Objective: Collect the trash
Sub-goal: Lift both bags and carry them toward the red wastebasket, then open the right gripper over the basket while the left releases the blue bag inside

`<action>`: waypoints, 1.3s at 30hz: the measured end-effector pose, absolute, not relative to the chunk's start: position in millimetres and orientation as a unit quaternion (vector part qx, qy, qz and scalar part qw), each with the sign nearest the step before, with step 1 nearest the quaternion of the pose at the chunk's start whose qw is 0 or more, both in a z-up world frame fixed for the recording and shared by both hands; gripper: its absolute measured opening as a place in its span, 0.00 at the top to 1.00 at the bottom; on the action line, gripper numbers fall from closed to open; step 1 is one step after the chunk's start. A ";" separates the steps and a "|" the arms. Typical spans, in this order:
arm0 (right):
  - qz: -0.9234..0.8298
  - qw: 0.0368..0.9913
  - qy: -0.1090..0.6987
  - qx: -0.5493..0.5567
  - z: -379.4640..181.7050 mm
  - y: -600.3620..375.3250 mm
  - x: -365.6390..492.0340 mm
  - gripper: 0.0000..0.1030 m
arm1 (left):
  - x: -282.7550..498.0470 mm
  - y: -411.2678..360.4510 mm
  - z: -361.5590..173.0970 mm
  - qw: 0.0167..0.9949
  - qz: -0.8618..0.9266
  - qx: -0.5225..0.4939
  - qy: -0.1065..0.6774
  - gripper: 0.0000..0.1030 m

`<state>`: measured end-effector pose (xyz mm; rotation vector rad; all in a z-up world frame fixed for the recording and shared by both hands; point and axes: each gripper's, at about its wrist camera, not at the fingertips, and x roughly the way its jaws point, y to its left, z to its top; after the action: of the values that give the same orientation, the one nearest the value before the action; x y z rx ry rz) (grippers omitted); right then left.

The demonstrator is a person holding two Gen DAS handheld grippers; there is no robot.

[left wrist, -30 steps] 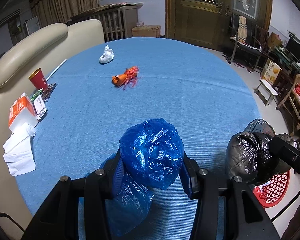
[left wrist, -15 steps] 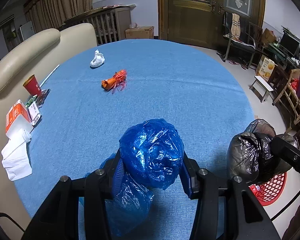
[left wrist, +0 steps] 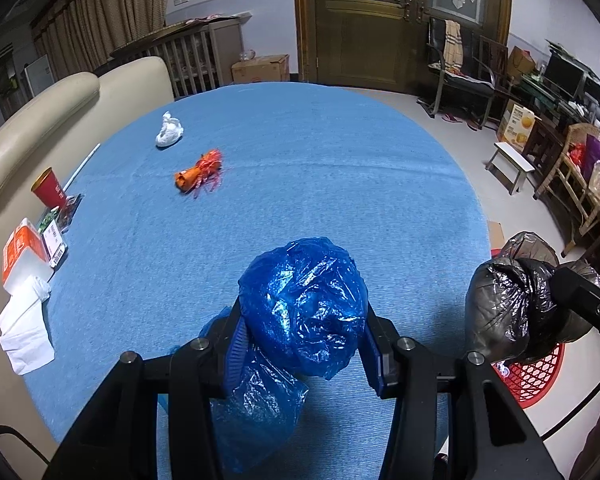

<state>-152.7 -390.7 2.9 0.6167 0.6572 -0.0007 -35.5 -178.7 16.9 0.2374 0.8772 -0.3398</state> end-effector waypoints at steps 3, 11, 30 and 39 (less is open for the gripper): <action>-0.007 0.899 0.317 0.302 1.1 -397.0 -156.9 0.51 | -36.6 -184.2 15.7 0.884 -0.166 0.118 0.422 0.51; -0.020 0.898 0.310 0.310 -1.1 -411.7 -167.0 0.51 | -40.1 -198.4 14.3 0.881 -0.174 0.130 0.420 0.51; -0.103 0.891 0.306 0.320 -19.3 -479.4 -218.2 0.51 | -64.8 -263.3 14.6 0.862 -0.258 0.155 0.409 0.51; -0.133 0.880 0.350 0.294 -42.9 -504.6 -223.2 0.51 | -83.9 -306.5 7.6 0.842 -0.306 0.183 0.405 0.51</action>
<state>-223.2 -504.6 -42.9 0.6124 0.7286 -0.2775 -83.9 -306.5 7.6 0.3860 0.8544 -0.6461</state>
